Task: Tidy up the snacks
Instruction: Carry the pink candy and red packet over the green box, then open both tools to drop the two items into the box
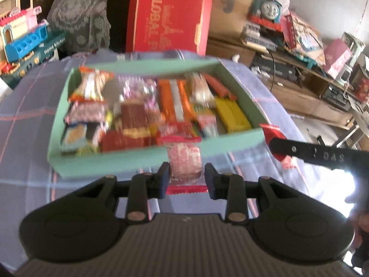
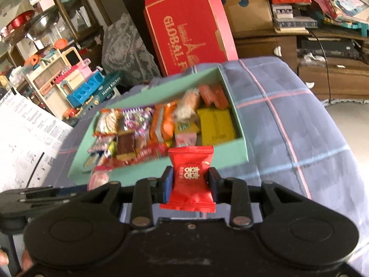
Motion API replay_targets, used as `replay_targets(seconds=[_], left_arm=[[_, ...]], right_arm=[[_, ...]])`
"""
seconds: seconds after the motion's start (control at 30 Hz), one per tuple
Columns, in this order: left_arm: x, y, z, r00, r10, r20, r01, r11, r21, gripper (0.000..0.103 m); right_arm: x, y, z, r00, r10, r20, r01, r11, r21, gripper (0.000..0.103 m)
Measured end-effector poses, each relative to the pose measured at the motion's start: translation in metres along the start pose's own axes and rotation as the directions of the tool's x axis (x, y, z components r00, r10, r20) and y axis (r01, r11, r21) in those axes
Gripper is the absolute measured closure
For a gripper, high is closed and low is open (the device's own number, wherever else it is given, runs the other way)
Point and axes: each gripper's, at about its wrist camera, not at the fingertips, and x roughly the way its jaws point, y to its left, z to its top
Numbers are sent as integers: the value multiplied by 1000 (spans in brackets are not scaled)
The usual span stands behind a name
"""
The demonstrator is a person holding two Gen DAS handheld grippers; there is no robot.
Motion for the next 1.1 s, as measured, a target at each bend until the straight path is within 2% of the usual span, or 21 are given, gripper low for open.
replay_targets(seconds=[0.27,0.47,0.97,1.03,1.07,1.1], left_arm=[[29,15,56,1000,-4,7,4,999,-34,71],[60,15,85,1000,3,-5,-3,1000,-17,71],[117,15,104,998,29,-62,-29,1000,6,71],[120,14,104,997,57,-61,-57,998,5,59],[121,14,104,996,75,-58,-75,997,6,33],[121,14,103,994,98,-50,-98,995,5,8]], right_arm=[[20,8,41,1000,15,12,-15,1000,-7,72],[45,10,63,1000,21,-3,-21,1000,4,72],[89,7,73,998,14,-56,-12,1000,20,71],[91,8,74,998,13,-55,-12,1000,21,68],[91,9,74,999,11,-50,-10,1000,18,66],[90,9,75,999,12,-43,-11,1000,19,51]])
